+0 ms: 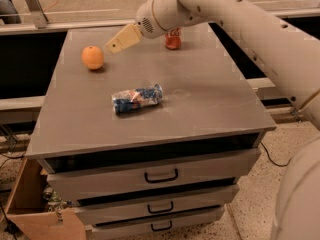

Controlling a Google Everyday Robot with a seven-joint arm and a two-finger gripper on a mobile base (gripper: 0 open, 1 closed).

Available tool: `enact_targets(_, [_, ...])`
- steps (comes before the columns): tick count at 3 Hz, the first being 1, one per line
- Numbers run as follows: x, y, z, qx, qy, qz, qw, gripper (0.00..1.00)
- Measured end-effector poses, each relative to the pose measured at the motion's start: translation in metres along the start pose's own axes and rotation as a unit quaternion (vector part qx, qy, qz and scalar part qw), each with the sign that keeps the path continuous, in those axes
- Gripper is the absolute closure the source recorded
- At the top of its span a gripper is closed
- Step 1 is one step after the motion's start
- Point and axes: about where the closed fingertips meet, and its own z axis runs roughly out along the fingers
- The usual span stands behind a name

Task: Pick orange

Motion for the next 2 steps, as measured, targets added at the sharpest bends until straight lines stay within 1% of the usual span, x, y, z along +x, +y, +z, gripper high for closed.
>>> enact_targets(1, [-0.007,0.004,0.039,-0.007,-0.032,0.0,0.9995,0.0])
enact_targets(2, [-0.01,0.008,0.07,-0.024,-0.051,-0.014,0.9983,0.0])
